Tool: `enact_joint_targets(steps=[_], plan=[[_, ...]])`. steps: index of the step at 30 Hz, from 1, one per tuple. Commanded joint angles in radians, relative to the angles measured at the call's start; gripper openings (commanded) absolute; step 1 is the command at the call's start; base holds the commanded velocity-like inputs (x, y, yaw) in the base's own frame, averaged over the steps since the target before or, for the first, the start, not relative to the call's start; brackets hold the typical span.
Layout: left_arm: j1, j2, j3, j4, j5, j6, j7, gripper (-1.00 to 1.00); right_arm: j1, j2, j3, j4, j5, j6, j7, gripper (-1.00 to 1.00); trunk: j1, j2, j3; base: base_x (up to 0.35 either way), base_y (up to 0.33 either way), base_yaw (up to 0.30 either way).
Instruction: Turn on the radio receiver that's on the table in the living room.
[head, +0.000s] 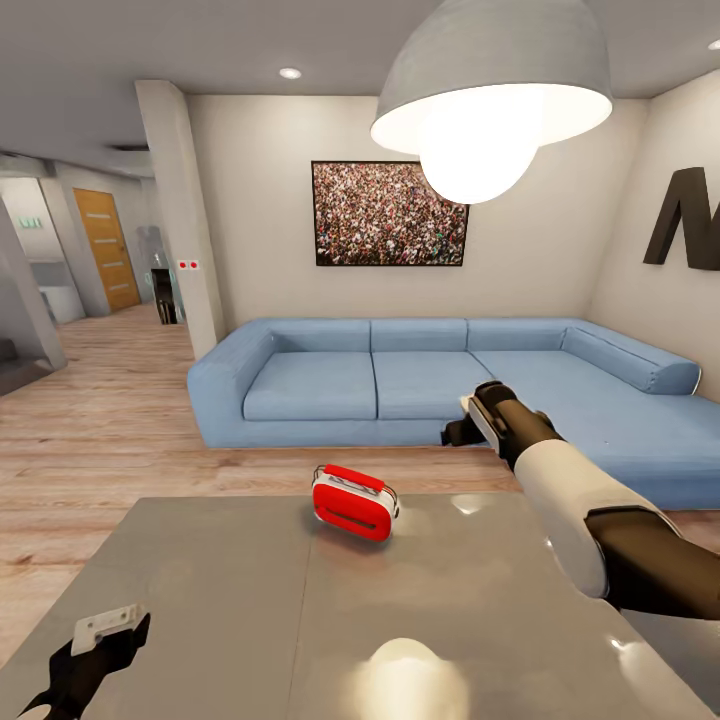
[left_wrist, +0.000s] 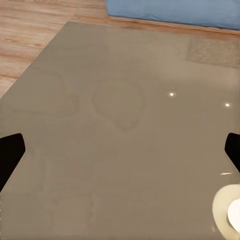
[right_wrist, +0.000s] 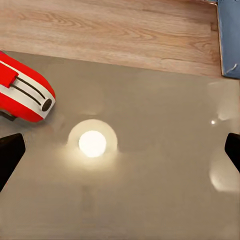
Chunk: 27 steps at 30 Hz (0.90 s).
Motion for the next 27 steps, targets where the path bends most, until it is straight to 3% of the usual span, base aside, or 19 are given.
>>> enact_joint_targets(steps=[1,3,7,15,22,27], plan=[[0.000,0.000,0.000,0.000,0.000,0.000,0.000,1.00,0.000,0.010,0.000,0.000,0.000,0.000,0.000,1.00,0.000,0.000,0.000,0.000,0.000,0.000],[0.000,-0.002,0.000,0.000,0.001,0.001,0.000,1.00,0.000,0.045,0.000,0.009,-0.001,0.001,-0.005,1.00,0.000,0.000,0.000,0.000,0.000,0.000],[0.000,-0.011,0.000,0.000,0.000,0.001,0.001,1.00,0.000,0.067,0.003,0.059,0.004,0.001,-0.013,1.00,0.000,0.000,0.000,0.000,0.000,0.000],[0.000,-0.018,-0.001,0.000,-0.002,0.001,0.002,1.00,0.000,0.078,0.017,0.109,0.007,0.001,-0.005,1.00,0.000,0.000,0.000,0.000,0.000,0.000],[0.000,-0.016,0.000,0.000,-0.002,0.006,-0.001,1.00,0.000,0.081,0.026,0.097,0.004,-0.002,0.003,1.00,0.000,0.000,0.000,0.000,0.000,0.000],[0.000,-0.015,0.000,0.000,-0.002,0.007,-0.001,1.00,0.000,0.082,0.031,0.066,0.005,-0.026,0.143,1.00,0.000,0.000,0.000,0.000,0.000,0.000]])
